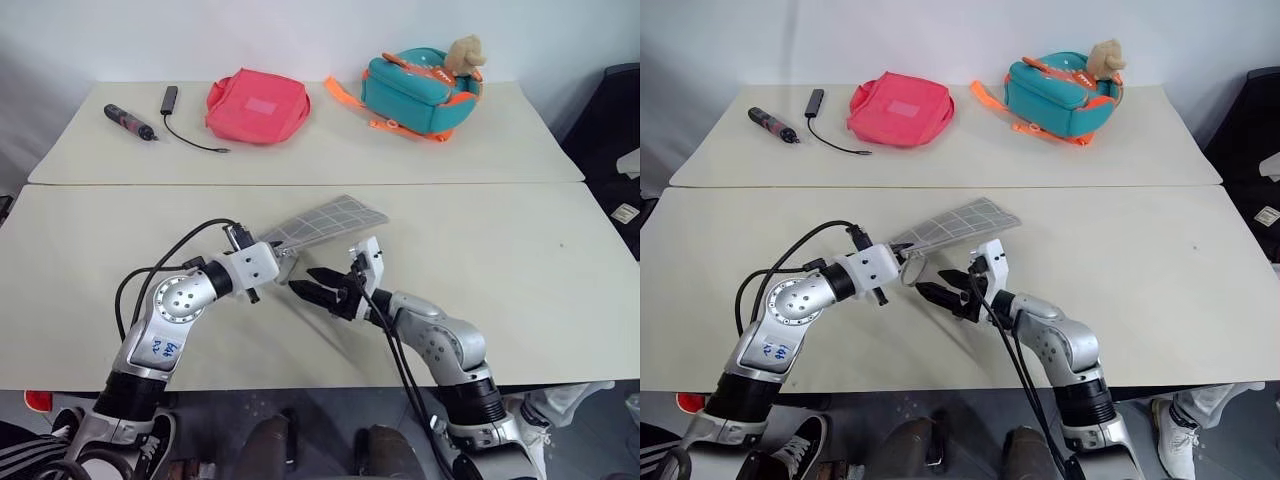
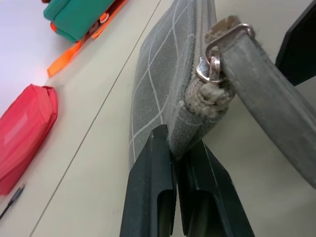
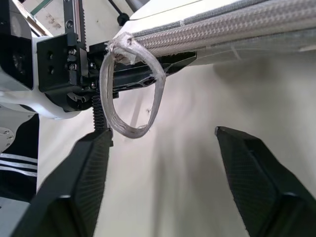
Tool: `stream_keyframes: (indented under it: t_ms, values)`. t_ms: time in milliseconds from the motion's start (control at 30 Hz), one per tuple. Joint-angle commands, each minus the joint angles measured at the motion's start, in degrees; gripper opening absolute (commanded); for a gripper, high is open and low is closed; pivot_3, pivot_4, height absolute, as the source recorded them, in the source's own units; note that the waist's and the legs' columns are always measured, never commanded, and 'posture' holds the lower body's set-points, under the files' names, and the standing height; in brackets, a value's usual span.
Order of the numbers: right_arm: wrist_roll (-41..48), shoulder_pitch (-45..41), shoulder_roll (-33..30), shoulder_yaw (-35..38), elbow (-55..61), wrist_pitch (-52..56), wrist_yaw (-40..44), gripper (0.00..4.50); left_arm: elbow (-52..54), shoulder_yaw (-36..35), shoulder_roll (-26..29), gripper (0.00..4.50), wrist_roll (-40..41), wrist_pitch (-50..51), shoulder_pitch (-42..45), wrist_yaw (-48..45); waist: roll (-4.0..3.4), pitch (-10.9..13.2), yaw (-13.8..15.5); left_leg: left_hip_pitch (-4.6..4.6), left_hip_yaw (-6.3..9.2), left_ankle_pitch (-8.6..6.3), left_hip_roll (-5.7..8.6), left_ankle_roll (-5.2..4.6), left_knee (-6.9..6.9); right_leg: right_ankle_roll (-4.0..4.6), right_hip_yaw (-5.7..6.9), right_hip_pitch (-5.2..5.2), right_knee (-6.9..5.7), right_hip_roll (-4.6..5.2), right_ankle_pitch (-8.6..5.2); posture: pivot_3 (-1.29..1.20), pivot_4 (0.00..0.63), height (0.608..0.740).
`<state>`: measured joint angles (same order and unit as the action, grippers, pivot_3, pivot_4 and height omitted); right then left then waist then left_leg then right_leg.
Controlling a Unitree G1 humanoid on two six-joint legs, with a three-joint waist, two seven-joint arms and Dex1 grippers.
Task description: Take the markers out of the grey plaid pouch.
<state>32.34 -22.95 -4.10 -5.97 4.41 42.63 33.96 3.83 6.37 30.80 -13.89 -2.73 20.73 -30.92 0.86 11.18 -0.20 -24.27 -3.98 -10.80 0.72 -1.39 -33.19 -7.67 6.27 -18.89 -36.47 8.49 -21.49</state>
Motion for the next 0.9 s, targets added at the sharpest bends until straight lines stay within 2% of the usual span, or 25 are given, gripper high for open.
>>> stream_keyframes:
  t_ms: [33, 233, 267, 333, 533, 600, 900]
  values:
    - [1.65, -0.97, 2.54, 0.65, 0.52, 0.11, -1.57, 3.29, 2.44, 0.61, 0.75, 0.00, -0.79, -2.50, 0.93, 0.26, 0.00, 0.00, -0.02, 0.00, 0.00, 0.00, 0.00, 0.00, 0.01, 0.00, 0.00, -0.01, 0.00, 0.00, 0.00, 0.00, 0.150, 0.740]
    - [3.54, -2.23, 5.31, 1.46, -0.43, 1.32, -2.30, 3.29, 2.93, 1.31, 0.29, 0.00, -0.93, -2.49, 0.76, 0.59, 0.00, 0.00, -0.05, 0.00, 0.00, -0.02, 0.00, 0.04, 0.03, 0.00, -0.01, -0.02, -0.02, -0.01, 0.00, 0.00, 0.150, 0.740]
    - [2.94, -2.32, 5.02, 0.95, -0.47, 1.02, -1.98, 3.13, 3.01, 1.33, 0.21, 0.00, -0.99, -2.37, 0.72, 0.67, 0.00, 0.00, -0.05, 0.00, 0.00, -0.02, 0.00, 0.04, 0.03, 0.00, -0.01, -0.01, -0.03, -0.01, 0.00, 0.00, 0.150, 0.740]
    - [3.01, -2.38, 4.96, 0.93, -0.79, 0.92, -1.57, 2.67, 3.24, 1.41, 0.08, 0.00, -1.18, -2.28, 0.56, 0.82, 0.00, 0.00, -0.07, 0.00, 0.00, -0.03, 0.00, 0.04, 0.02, 0.00, -0.01, -0.01, -0.02, -0.01, 0.00, 0.00, 0.150, 0.740]
    - [3.44, -2.10, 4.38, 1.10, -0.71, 1.20, -0.88, 0.55, 3.72, 1.10, -0.11, 0.00, -1.31, -2.06, 0.19, 1.01, 0.00, 0.00, -0.05, 0.00, -0.01, -0.03, 0.00, 0.04, 0.02, 0.00, -0.02, -0.01, -0.02, 0.00, 0.00, 0.00, 0.150, 0.740]
    - [3.26, -1.94, 4.03, 1.30, -0.71, 0.99, -0.89, 0.05, 3.77, 0.91, -0.16, 0.00, -1.30, -1.92, 0.14, 1.02, 0.00, 0.00, -0.05, 0.00, -0.01, -0.02, 0.00, 0.04, 0.02, 0.00, -0.01, -0.01, -0.02, 0.00, 0.00, 0.00, 0.150, 0.740]
    - [4.31, 0.17, -1.82, 2.66, 2.39, 2.33, 1.44, 0.05, 2.58, -0.58, 2.23, 0.00, -0.61, -4.43, -0.71, 0.27, 0.00, 0.00, -0.05, 0.00, -0.01, -0.03, 0.00, 0.04, 0.03, 0.00, -0.02, -0.01, 0.03, 0.00, 0.00, 0.00, 0.150, 0.740]
